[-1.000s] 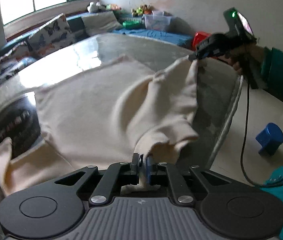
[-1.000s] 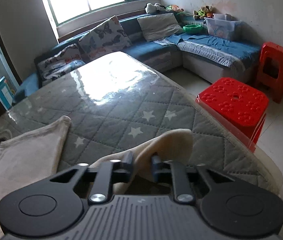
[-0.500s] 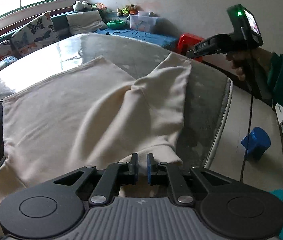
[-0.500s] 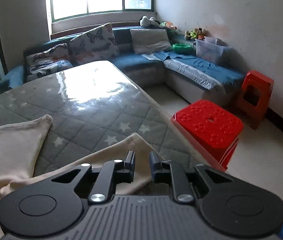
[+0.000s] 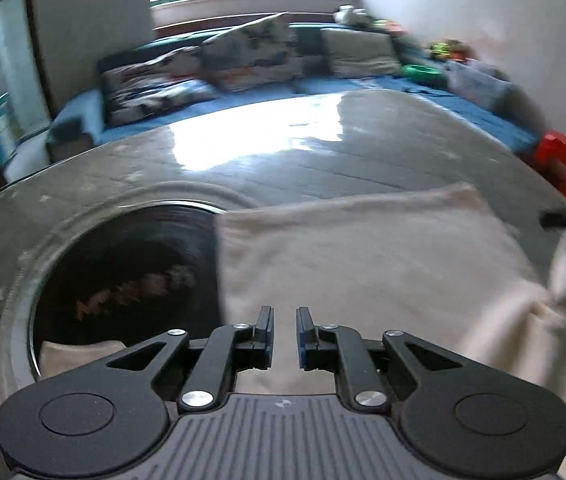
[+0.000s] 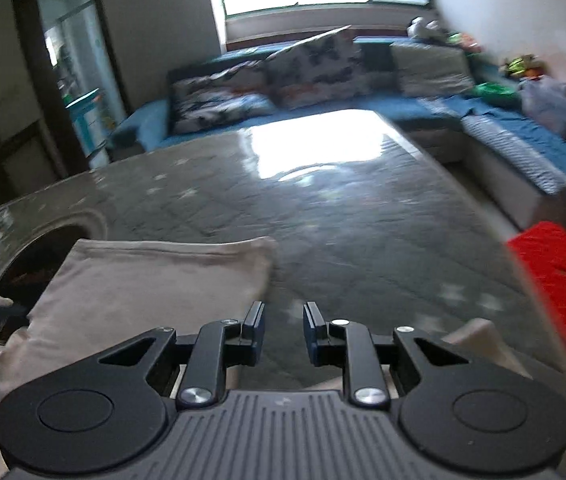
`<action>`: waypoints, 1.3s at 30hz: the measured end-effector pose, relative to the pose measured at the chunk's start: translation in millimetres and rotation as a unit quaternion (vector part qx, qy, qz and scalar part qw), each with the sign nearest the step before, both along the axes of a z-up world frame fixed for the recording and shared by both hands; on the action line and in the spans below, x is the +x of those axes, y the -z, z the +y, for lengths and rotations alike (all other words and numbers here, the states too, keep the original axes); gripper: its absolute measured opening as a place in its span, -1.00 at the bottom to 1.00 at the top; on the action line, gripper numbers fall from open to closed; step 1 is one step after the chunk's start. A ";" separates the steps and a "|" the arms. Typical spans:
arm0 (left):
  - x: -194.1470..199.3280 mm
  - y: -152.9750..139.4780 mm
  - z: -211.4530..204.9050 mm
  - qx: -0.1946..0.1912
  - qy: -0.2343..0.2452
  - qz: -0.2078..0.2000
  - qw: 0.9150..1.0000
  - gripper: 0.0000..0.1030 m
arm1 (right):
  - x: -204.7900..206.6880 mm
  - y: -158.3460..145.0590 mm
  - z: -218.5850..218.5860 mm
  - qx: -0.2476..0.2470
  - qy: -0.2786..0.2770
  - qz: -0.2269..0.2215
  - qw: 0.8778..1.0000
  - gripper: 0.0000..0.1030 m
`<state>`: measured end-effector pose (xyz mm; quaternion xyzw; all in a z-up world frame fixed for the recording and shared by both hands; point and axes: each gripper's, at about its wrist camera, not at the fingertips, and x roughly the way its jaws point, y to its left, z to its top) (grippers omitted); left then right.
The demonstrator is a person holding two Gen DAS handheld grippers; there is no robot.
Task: Fold clothes
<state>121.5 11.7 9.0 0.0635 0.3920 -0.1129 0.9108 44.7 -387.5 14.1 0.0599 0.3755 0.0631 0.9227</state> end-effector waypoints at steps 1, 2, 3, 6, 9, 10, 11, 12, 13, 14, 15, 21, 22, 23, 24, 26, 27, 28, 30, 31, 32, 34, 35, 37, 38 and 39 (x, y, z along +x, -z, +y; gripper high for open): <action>7.1 1.3 2.5 0.003 -0.006 0.000 1.000 -0.54 | 7.1 2.5 4.9 0.001 -0.006 0.006 1.000 -0.61; 14.1 2.7 5.0 0.007 -0.012 0.000 1.000 -0.33 | 13.8 5.1 9.1 0.000 -0.009 0.011 1.000 -0.61; 21.2 4.0 7.5 0.010 -0.018 0.001 1.000 -0.27 | 20.4 7.8 13.2 -0.001 -0.012 0.016 1.000 -0.61; 41.4 10.0 11.2 0.021 -0.032 0.004 0.999 -0.23 | 37.7 16.7 23.2 -0.005 -0.018 0.029 0.999 -0.61; 56.0 16.6 11.4 0.024 -0.037 0.011 0.999 -0.23 | 53.1 27.4 27.2 -0.010 -0.014 0.039 0.999 -0.61; 60.4 19.0 11.2 0.025 -0.038 0.012 0.999 -0.24 | 57.1 29.1 27.1 -0.010 -0.013 0.040 0.999 -0.61; 63.0 20.3 10.5 0.030 -0.039 0.011 0.999 -0.24 | 61.1 30.9 27.1 -0.009 -0.012 0.040 0.999 -0.61; 65.5 21.6 9.8 0.035 -0.039 0.010 0.999 -0.25 | 65.2 32.7 27.0 -0.009 -0.010 0.041 0.999 -0.61; 67.9 22.8 9.1 0.039 -0.038 0.008 0.998 -0.28 | 68.8 33.8 27.2 -0.008 -0.009 0.042 0.999 -0.61; 69.4 23.5 8.4 0.039 -0.033 0.006 0.999 -0.41 | 71.6 33.9 27.8 -0.006 -0.008 0.041 0.999 -0.70; 71.2 24.2 7.4 0.039 -0.028 0.005 0.999 -0.61 | 74.5 33.8 28.9 -0.005 -0.007 0.041 0.999 -0.82; 74.3 22.7 2.0 0.073 -0.040 -0.028 0.996 -0.90 | 93.8 29.2 39.9 -0.012 -0.015 0.027 0.999 -0.89; 74.3 21.3 4.2 0.073 -0.048 -0.034 0.996 -0.90 | 97.8 28.2 42.4 -0.012 -0.016 0.023 1.000 -0.89; 74.9 20.1 6.7 0.074 -0.056 -0.038 0.995 -0.90 | 103.4 28.0 45.9 -0.012 -0.020 0.020 1.000 -0.89; 77.4 20.3 9.9 0.073 -0.064 -0.035 0.995 -0.90 | 108.9 27.8 49.5 -0.012 -0.023 0.017 1.000 -0.88; 82.3 23.6 14.7 0.079 -0.076 -0.026 0.994 -0.89 | 117.8 31.2 57.9 -0.025 -0.031 0.017 0.999 -0.86; 83.0 25.3 16.1 0.081 -0.076 -0.024 0.994 -0.89 | 120.2 33.2 62.1 -0.034 -0.035 0.019 0.999 -0.83; 83.5 26.8 17.3 0.082 -0.077 -0.022 0.993 -0.89 | 120.2 34.0 65.6 -0.042 -0.039 0.021 0.998 -0.81; 82.0 27.6 19.2 0.079 -0.077 -0.021 0.994 -0.85 | 113.7 31.6 69.6 -0.044 -0.052 0.019 0.998 -0.78; 80.6 27.1 18.8 0.079 -0.078 -0.021 0.994 -0.82 | 107.8 28.4 70.2 -0.041 -0.061 0.017 0.997 -0.78; 79.2 26.7 18.3 0.079 -0.078 -0.020 0.994 -0.80 | 100.2 24.3 71.1 -0.041 -0.070 0.015 0.997 -0.78; 74.1 22.5 16.9 0.075 -0.080 -0.023 0.994 -0.77 | 82.6 17.0 72.5 -0.035 -0.093 0.014 0.995 -0.78; 70.2 19.2 15.8 0.072 -0.080 -0.027 0.994 -0.77 | 73.3 13.5 73.0 -0.031 -0.105 0.014 0.994 -0.78; 57.4 10.3 12.9 0.066 -0.074 -0.035 0.994 -0.70 | 52.2 9.6 75.5 -0.029 -0.127 0.014 0.991 -0.78; 50.0 6.1 11.3 0.061 -0.066 -0.037 0.995 -0.65 | 41.3 9.2 77.0 -0.030 -0.137 0.015 0.990 -0.78; 41.9 2.2 9.4 0.056 -0.057 -0.039 0.996 -0.62 | 30.7 10.2 78.5 -0.033 -0.145 0.016 0.989 -0.78</action>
